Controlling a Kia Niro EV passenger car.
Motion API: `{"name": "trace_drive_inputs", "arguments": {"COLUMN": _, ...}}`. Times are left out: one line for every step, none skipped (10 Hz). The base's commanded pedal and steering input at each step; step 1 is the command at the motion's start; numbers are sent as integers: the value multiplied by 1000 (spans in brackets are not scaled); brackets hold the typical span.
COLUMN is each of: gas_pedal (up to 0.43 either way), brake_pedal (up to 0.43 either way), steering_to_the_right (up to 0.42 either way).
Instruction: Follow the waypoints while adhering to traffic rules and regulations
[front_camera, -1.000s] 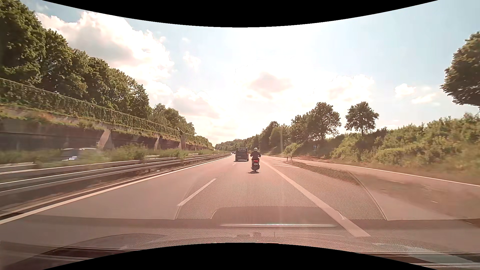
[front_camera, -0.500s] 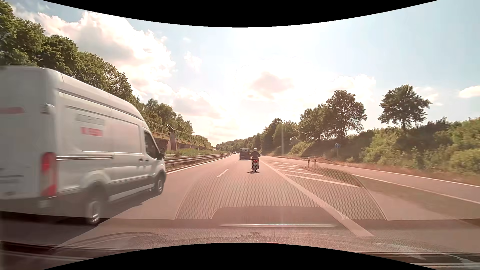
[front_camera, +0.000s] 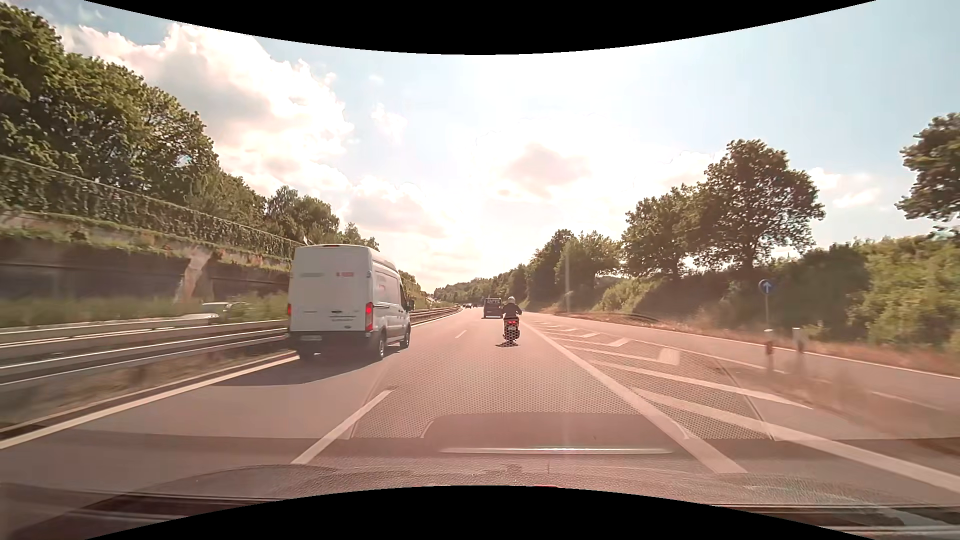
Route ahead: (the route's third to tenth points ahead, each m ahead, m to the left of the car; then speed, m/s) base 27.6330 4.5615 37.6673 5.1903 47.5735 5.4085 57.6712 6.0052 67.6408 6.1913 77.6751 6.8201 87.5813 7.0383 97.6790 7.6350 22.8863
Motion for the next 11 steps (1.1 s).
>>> {"name": "trace_drive_inputs", "arguments": {"gas_pedal": 280, "brake_pedal": 12, "steering_to_the_right": -2}}
{"name": "trace_drive_inputs", "arguments": {"gas_pedal": 280, "brake_pedal": 12, "steering_to_the_right": -2}}
{"name": "trace_drive_inputs", "arguments": {"gas_pedal": 280, "brake_pedal": 6, "steering_to_the_right": -3}}
{"name": "trace_drive_inputs", "arguments": {"gas_pedal": 280, "brake_pedal": 12, "steering_to_the_right": -3}}
{"name": "trace_drive_inputs", "arguments": {"gas_pedal": 280, "brake_pedal": 12, "steering_to_the_right": -3}}
{"name": "trace_drive_inputs", "arguments": {"gas_pedal": 280, "brake_pedal": 12, "steering_to_the_right": -3}}
{"name": "trace_drive_inputs", "arguments": {"gas_pedal": 280, "brake_pedal": 12, "steering_to_the_right": -2}}
{"name": "trace_drive_inputs", "arguments": {"gas_pedal": 280, "brake_pedal": 12, "steering_to_the_right": -3}}
{"name": "trace_drive_inputs", "arguments": {"gas_pedal": 280, "brake_pedal": 12, "steering_to_the_right": -3}}
{"name": "trace_drive_inputs", "arguments": {"gas_pedal": 280, "brake_pedal": 12, "steering_to_the_right": -3}}
{"name": "trace_drive_inputs", "arguments": {"gas_pedal": 280, "brake_pedal": 12, "steering_to_the_right": -3}}
